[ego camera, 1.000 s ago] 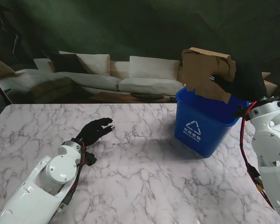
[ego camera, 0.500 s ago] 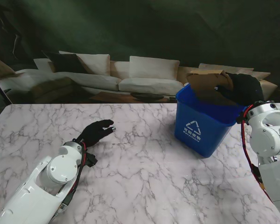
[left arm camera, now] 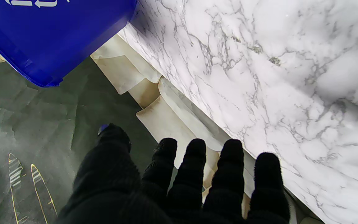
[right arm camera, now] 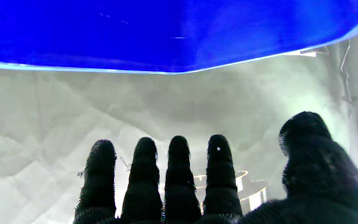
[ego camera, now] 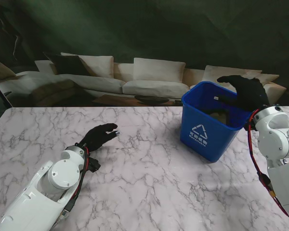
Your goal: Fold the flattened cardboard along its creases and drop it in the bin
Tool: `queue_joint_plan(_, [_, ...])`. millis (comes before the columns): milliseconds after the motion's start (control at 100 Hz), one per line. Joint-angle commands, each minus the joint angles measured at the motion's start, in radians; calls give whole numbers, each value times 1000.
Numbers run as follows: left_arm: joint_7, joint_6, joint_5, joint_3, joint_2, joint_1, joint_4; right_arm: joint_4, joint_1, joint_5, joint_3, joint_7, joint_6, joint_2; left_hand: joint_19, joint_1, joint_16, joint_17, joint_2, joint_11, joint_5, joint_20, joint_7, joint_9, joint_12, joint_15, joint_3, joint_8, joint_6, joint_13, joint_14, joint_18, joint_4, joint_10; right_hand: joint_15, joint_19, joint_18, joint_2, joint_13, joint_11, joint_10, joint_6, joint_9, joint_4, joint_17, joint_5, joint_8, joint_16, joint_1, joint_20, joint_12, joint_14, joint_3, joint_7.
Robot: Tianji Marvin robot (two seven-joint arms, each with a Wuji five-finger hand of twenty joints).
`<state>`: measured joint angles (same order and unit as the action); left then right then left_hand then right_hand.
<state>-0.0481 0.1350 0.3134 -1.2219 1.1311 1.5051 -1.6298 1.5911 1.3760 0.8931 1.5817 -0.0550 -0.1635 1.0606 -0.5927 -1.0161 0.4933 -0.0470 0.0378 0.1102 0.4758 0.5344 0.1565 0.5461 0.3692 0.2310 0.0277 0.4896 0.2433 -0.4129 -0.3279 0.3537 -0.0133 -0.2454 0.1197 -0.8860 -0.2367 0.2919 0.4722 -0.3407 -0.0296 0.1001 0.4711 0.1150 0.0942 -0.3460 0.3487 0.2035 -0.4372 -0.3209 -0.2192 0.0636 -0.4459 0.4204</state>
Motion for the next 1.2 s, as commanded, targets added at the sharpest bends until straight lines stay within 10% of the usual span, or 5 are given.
queue_joint_plan(0, [-16,-2,-2,3,1,-3,-2,-5,-12,-9,-2,3,-6,-2,22,4,7,14,-46,-21,-15,25,-17,3,13,-12,3,-7,12,2,-5,16,10,1,-41,36,31,-46,-52,36,19,-18,-52,-17,-37,56,-21,-25,67,24,14,-9,34,-30])
queue_joint_plan(500, [4,-12,2,0,4,1,-17,148,-17,-119,-48,-10,-172,8,29,8,5,16,-71,-48,13,32,-5,-107,-2,-22,4,-2,14,34,5,-1,7,-9,-17,25,12,-110,-29,-9,44,1,-25,-46,-25,18,-6,-25,-5,29,-3,-24,131,13])
queue_joint_plan(840, [21,-42,9,9,6,9,-36,219,-39,-226,-319,-61,-132,19,38,8,3,19,-84,-32,21,35,-1,-73,-2,-24,4,3,14,38,4,3,6,-8,-14,13,-25,-206,-11,11,-4,-32,-16,-65,-16,19,-1,-14,-52,7,5,3,228,-29])
queue_joint_plan(1190, [61,-65,0,34,16,17,-22,59,-64,-336,-587,6,6,52,36,4,5,14,-96,-24,27,41,2,-44,7,-20,4,6,16,30,7,1,5,-2,-27,22,-36,-263,-38,16,-27,-62,-60,-75,-44,55,22,-13,-97,17,5,14,338,-84])
